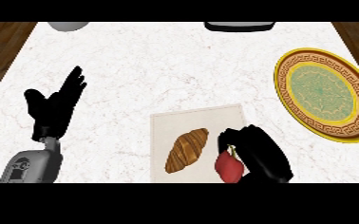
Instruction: Pick the bell pepper from the placemat and place it in the plate
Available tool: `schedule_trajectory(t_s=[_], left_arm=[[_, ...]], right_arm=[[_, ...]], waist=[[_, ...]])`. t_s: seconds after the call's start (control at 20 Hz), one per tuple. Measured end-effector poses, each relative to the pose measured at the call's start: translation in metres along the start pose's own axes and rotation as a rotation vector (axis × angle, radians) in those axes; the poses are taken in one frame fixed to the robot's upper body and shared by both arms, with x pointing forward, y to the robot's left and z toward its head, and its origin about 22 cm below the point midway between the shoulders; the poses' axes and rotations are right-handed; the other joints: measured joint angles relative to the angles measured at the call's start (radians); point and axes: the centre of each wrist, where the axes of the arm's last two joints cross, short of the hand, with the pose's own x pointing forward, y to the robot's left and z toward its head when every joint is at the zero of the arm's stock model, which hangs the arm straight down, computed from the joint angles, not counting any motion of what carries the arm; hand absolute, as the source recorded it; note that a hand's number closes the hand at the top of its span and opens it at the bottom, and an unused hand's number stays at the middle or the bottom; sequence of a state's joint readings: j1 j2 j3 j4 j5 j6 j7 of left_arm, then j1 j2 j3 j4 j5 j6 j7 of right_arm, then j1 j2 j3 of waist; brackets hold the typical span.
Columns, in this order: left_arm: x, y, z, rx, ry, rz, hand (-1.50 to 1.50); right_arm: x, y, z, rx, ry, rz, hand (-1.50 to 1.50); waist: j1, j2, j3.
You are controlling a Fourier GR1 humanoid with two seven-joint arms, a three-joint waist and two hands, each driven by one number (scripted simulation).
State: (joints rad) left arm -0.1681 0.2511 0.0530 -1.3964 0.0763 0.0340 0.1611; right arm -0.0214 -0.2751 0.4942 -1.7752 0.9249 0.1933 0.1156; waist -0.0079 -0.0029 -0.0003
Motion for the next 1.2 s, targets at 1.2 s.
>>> schedule_trajectory(t_s=[1.2], left_arm=[[-0.001, 0.000, 0.000, -0.015, -0.009, 0.000, 0.00]], right_arm=[[-0.129, -0.127, 0.045, -0.713, 0.332, -0.169, 1.50]], waist=[[0.011, 0.004, 0.001]])
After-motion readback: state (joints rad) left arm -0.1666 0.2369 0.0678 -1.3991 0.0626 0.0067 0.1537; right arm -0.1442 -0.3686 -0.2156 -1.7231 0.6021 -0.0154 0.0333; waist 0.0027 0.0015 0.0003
